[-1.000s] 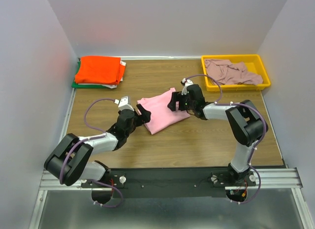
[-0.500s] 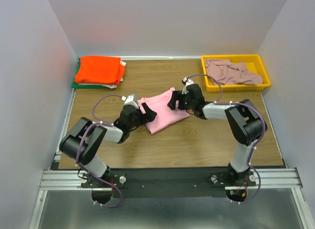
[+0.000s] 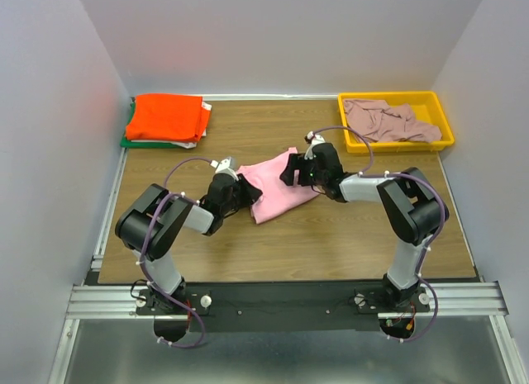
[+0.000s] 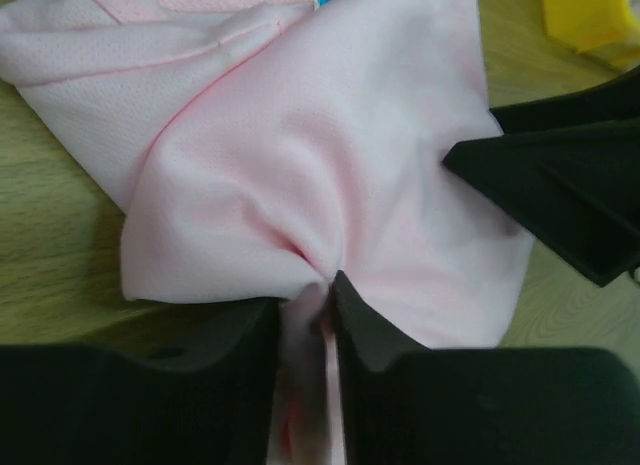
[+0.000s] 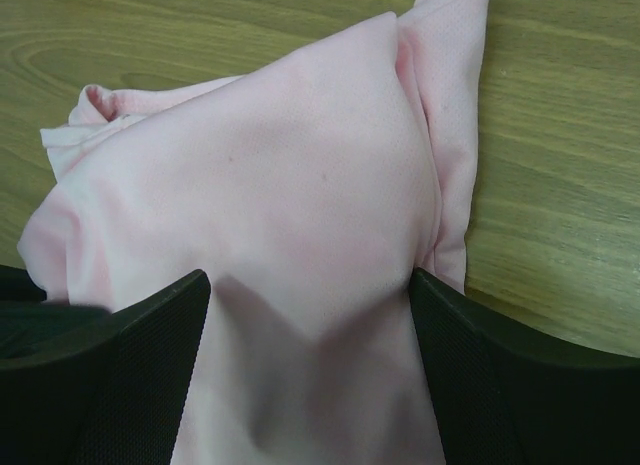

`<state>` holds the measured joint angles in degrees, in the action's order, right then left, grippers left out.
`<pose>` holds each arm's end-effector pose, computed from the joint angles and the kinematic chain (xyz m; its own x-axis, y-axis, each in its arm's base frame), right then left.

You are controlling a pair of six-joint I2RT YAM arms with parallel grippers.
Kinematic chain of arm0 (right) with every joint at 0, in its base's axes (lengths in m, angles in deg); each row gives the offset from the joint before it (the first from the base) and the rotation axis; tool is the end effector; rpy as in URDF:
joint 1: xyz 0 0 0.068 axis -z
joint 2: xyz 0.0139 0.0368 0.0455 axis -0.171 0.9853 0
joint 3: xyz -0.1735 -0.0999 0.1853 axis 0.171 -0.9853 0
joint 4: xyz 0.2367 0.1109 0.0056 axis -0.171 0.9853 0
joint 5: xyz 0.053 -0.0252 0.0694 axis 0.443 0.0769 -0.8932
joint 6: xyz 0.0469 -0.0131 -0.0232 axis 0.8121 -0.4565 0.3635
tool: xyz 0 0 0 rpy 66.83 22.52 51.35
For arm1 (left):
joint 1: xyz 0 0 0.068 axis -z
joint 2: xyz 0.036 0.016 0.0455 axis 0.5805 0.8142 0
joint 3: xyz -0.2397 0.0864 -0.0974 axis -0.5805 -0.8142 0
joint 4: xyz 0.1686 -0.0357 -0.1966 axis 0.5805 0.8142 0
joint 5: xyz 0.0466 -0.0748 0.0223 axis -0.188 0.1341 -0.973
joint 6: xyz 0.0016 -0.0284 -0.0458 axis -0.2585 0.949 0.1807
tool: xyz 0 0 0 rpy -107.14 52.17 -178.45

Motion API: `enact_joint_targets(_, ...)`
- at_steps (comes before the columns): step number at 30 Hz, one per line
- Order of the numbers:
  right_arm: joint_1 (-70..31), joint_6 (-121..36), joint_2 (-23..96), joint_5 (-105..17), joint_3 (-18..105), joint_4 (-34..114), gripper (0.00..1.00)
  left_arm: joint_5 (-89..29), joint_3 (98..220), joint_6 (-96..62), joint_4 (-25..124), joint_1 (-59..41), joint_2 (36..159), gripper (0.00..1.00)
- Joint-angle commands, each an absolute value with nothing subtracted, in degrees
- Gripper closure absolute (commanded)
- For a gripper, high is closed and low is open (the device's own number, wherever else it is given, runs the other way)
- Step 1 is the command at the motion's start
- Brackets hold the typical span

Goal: Fold and stack the t-shirts
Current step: Neatly place the folded tshirt to the corner

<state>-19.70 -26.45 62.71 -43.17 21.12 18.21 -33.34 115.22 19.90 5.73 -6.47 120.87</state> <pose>0.3304 0.1925 0.1426 -0.6621 0.0661 -0.7465 -0.3506 0.8530 0.3866 0.2605 -0.1481 0.1171 -0.6571 -0.4828 -0.5789 0.0984 0.7064 -0.7009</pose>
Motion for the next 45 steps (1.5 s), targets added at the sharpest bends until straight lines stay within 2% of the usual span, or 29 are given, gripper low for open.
enact_joint_targets(1,-21.2,-24.1,64.0,-45.0,17.0,28.2,0.13,-37.0,116.6,17.7,15.2,-5.9,122.6,0.78)
enact_joint_targets(3,-21.3,-24.0,63.1,-45.1,16.1,28.2,0.13,-39.8,118.2,15.8,18.2,-5.9,122.4,0.91)
enact_joint_targets(6,-21.3,-24.1,60.4,-45.4,14.7,28.4,0.13,-42.1,121.0,12.0,23.0,-5.9,121.9,1.0)
enact_joint_targets(16,-21.3,-25.7,46.9,-40.5,13.4,34.6,0.11,-48.2,131.4,-7.2,38.7,-6.0,116.1,1.0)
enact_joint_targets(24,-21.3,-26.5,38.1,-38.0,13.6,37.6,0.09,-50.7,143.4,-22.3,48.1,-7.1,117.2,1.0)
enact_joint_targets(45,-21.3,-29.6,35.7,-35.7,12.5,38.8,0.06,-48.5,176.3,-44.5,73.2,-14.6,130.5,1.0)
